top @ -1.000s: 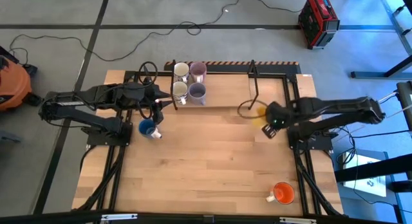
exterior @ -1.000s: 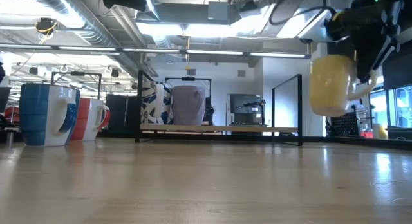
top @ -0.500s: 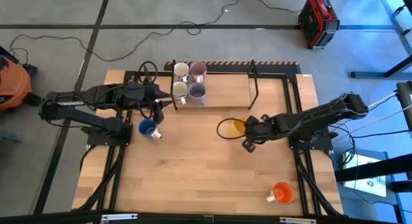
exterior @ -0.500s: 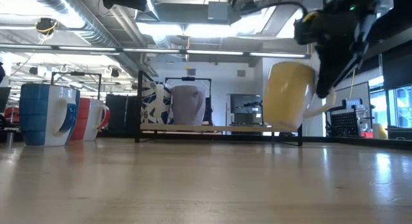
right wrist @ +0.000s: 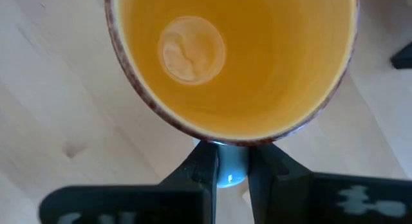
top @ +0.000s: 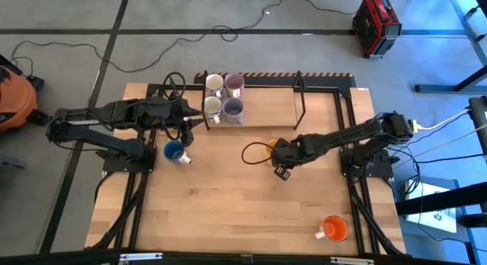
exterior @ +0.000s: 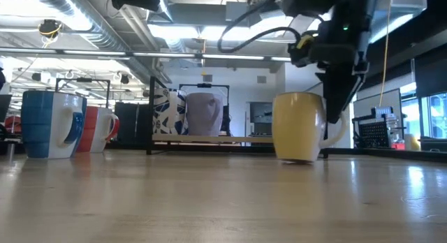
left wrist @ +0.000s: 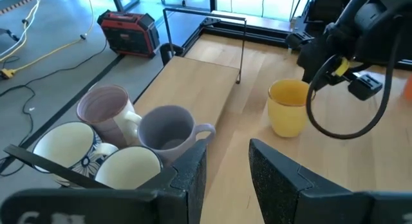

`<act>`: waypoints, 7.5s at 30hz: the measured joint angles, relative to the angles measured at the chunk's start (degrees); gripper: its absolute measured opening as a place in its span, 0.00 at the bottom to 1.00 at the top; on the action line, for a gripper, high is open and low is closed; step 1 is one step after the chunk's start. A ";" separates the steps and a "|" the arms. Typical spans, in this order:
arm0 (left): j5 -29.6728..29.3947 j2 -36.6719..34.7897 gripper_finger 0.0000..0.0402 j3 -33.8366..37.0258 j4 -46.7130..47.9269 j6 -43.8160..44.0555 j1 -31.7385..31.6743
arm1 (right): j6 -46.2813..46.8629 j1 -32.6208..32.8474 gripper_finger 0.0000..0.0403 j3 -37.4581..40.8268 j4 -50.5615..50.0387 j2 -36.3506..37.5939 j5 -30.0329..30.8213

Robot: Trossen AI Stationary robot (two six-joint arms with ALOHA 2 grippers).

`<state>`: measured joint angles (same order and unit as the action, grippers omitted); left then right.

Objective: Place coffee mugs
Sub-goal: Put the yellow mug on the shelf, then put the orange mug on the shelf

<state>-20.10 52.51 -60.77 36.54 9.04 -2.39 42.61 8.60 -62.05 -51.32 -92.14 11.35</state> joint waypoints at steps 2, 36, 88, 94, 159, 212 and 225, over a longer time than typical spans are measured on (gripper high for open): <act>0.02 0.00 0.27 0.00 -0.02 0.00 0.00 | -0.84 -0.18 0.08 -0.57 0.48 -0.66 -0.62; 0.09 0.00 0.27 0.02 -0.03 -0.04 0.04 | -10.57 12.39 0.58 3.74 5.27 20.43 13.47; 0.12 -1.12 0.27 0.07 0.77 3.20 0.06 | -8.53 8.26 0.08 25.54 45.56 13.33 18.73; 0.09 -5.81 0.27 0.07 2.43 0.07 0.04 | -3.13 8.26 0.08 12.78 30.19 11.34 26.19; -0.77 -12.39 0.27 0.04 3.17 -6.62 0.04 | 2.06 -28.31 0.08 -10.18 32.43 -12.26 21.32; -1.92 -12.39 0.27 0.02 2.71 -6.67 0.06 | -8.63 -31.13 0.25 -10.26 41.41 -16.85 14.35; -1.77 -12.41 0.27 0.02 2.73 -6.67 0.04 | -10.10 -31.08 0.47 -10.31 39.62 -13.32 11.90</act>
<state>-21.87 40.10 -60.75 39.27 2.37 -2.35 32.52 -22.48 -72.36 -11.70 -105.46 23.25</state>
